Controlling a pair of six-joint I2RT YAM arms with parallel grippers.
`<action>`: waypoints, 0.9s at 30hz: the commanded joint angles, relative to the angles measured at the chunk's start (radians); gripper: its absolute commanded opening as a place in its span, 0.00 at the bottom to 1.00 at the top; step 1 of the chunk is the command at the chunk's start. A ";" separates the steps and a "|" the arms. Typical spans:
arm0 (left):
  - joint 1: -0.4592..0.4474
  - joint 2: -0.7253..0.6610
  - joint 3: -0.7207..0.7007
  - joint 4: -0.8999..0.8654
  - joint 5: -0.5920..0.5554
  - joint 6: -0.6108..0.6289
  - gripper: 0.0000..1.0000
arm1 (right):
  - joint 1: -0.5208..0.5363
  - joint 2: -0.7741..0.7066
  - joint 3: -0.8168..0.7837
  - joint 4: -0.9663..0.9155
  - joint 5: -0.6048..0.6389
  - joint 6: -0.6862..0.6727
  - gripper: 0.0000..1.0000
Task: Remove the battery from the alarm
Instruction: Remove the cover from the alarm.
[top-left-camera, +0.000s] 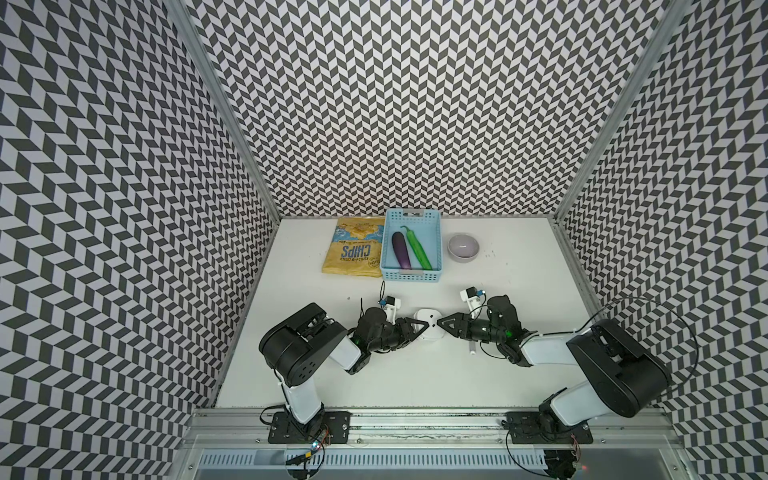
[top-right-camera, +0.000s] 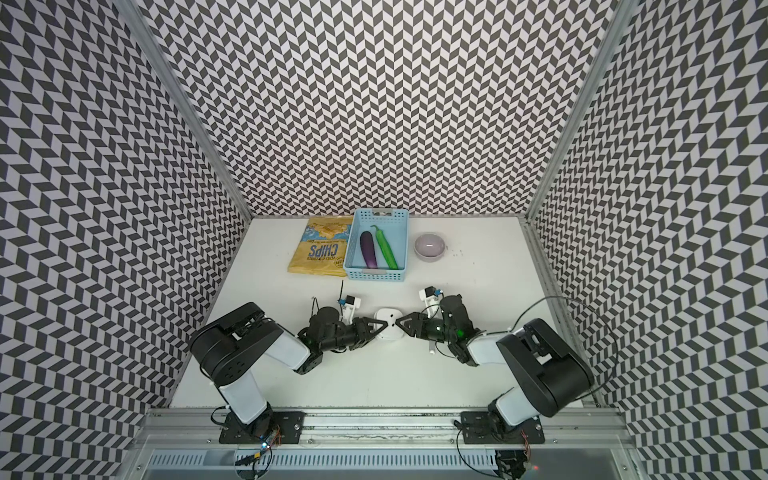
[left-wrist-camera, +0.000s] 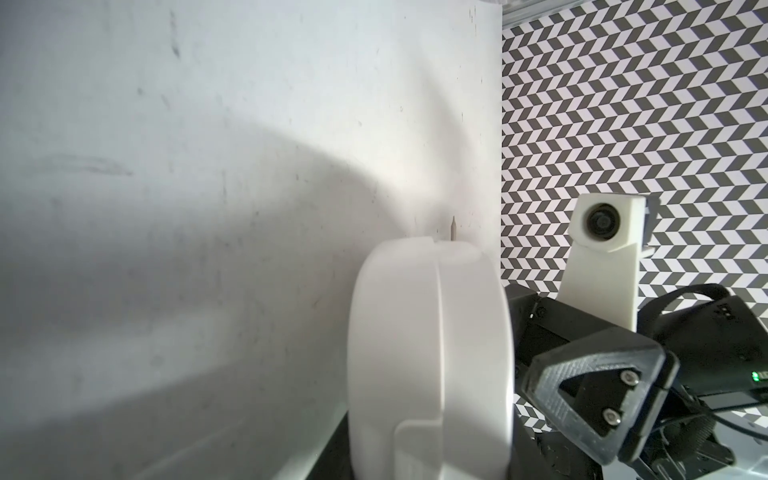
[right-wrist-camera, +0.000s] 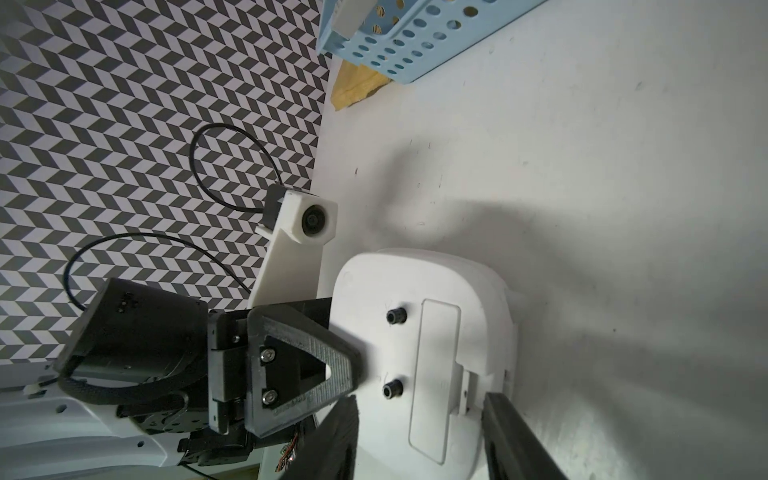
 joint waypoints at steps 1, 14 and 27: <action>0.002 0.005 0.027 0.035 0.018 0.004 0.00 | 0.010 0.018 0.026 0.046 0.005 -0.015 0.52; 0.001 0.015 0.031 0.024 0.019 0.001 0.00 | 0.023 -0.003 0.047 0.006 0.034 -0.051 0.48; 0.001 0.018 0.031 0.027 0.021 0.001 0.00 | 0.068 0.074 0.052 0.090 -0.034 0.136 0.50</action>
